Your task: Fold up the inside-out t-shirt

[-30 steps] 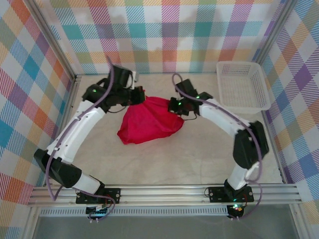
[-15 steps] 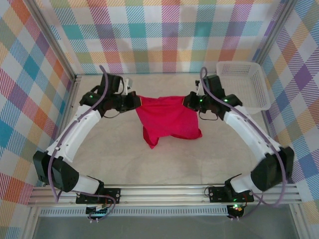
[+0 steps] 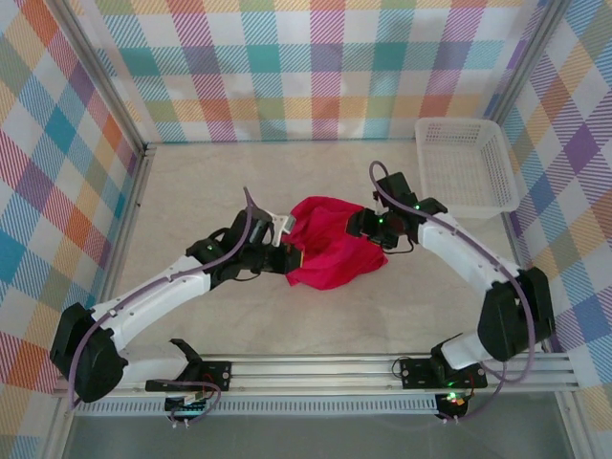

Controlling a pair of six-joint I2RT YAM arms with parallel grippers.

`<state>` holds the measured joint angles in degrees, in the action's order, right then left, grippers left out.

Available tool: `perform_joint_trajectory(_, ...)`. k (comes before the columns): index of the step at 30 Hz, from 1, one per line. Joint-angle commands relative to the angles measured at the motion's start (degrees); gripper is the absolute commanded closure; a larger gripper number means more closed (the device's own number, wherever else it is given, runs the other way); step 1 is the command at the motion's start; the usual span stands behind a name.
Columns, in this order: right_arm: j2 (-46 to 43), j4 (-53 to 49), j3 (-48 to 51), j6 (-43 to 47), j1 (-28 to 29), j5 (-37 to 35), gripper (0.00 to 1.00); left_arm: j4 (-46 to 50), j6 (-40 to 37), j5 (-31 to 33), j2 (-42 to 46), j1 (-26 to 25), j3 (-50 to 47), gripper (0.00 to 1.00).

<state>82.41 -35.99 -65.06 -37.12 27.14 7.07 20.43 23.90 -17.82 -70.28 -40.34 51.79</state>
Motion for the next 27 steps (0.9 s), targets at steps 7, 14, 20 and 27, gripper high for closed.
perform_joint_trajectory(7, 7.37, -0.09, -8.16, 5.31, 7.69, 3.78, 0.43, -3.79, -1.69, 1.24, 0.34, -1.31, -0.96, 1.0)
perform_joint_trajectory(14, 19.15, 5.31, -9.58, 3.55, 8.73, 10.42, 0.73, -3.8, -1.21, 2.06, 0.72, -2.11, -2.21, 1.0)
perform_joint_trajectory(20, 28.43, 9.76, -11.52, -1.84, 11.53, 7.96, 0.29, -2.62, -1.29, 2.62, 2.72, -2.11, -0.42, 1.0)
perform_joint_trajectory(27, 29.0, 3.2, -21.56, -0.91, 11.05, 4.48, 0.92, 2.38, -4.13, 6.33, 5.6, -2.02, 1.95, 1.0)
